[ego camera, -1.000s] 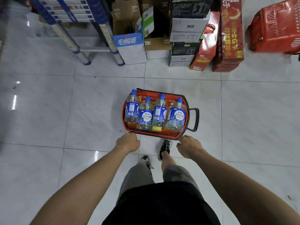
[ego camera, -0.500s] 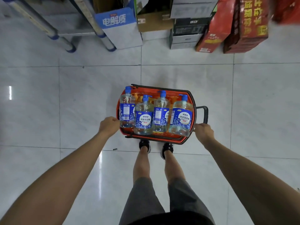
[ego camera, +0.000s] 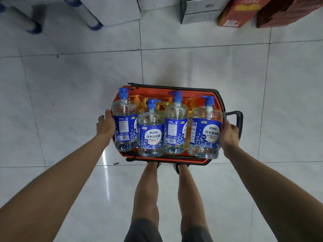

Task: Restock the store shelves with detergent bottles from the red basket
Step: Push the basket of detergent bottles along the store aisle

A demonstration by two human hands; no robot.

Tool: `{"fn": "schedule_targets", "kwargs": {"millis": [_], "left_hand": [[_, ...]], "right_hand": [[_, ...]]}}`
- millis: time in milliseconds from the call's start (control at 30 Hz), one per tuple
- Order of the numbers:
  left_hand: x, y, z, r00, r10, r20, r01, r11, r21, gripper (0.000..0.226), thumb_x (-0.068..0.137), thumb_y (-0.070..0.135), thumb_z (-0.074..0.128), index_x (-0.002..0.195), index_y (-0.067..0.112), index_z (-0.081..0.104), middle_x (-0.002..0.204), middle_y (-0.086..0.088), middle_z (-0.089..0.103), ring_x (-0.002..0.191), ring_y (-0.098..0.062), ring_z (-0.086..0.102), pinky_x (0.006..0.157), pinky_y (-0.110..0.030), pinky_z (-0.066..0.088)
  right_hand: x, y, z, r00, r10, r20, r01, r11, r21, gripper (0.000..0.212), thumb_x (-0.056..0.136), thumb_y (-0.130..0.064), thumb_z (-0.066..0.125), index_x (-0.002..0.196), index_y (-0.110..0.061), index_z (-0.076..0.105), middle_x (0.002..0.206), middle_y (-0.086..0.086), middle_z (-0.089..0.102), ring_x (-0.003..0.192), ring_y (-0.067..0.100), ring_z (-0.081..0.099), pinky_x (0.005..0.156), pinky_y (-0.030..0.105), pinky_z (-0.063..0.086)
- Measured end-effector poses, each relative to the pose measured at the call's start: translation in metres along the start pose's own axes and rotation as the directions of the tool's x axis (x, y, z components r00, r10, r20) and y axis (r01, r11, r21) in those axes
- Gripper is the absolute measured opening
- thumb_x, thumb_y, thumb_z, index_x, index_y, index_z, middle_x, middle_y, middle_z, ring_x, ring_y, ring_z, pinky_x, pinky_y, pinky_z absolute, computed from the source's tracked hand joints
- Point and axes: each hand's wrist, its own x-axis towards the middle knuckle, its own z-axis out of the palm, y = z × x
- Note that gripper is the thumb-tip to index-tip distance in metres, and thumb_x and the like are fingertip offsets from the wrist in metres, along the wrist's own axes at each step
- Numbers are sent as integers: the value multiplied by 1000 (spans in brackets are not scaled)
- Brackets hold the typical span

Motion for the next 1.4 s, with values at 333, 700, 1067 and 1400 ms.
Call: {"fn": "schedule_targets", "kwargs": {"millis": [333, 700, 1067, 1400], "left_hand": [[19, 1, 20, 991, -135, 9, 123, 868, -481, 69, 79, 73, 48, 113, 20, 76, 112, -8, 79, 102, -32, 76, 103, -57, 56], [-19, 26, 22, 985, -127, -114, 79, 930, -358, 55, 100, 52, 44, 120, 7, 70, 116, -15, 73, 102, -34, 69, 91, -45, 54], [-56, 4, -4, 995, -93, -23, 82, 954, -290, 109, 63, 81, 44, 141, 6, 61, 135, -21, 66, 115, -40, 66, 105, -57, 52], [-204, -13, -57, 995, -82, -62, 72, 987, -142, 75, 100, 64, 43, 137, 2, 62, 138, -27, 62, 116, -43, 63, 94, -46, 51]], "right_hand": [[17, -9, 23, 999, 40, 16, -42, 985, 164, 44, 99, -54, 46, 91, -19, 71, 96, 16, 80, 88, 34, 76, 82, 49, 60], [23, -12, 23, 1000, -9, 22, 5, 986, 167, 42, 101, -50, 47, 92, -15, 68, 89, 10, 75, 77, 27, 73, 69, 38, 58], [-7, 10, -21, 996, 21, 92, -24, 999, 35, 100, 68, -88, 40, 123, -10, 70, 107, 18, 77, 93, 38, 76, 89, 53, 63], [-83, 71, -109, 996, 82, 40, -85, 995, 61, 110, 60, -101, 41, 116, -13, 72, 105, 19, 77, 94, 42, 75, 93, 60, 61]]}}
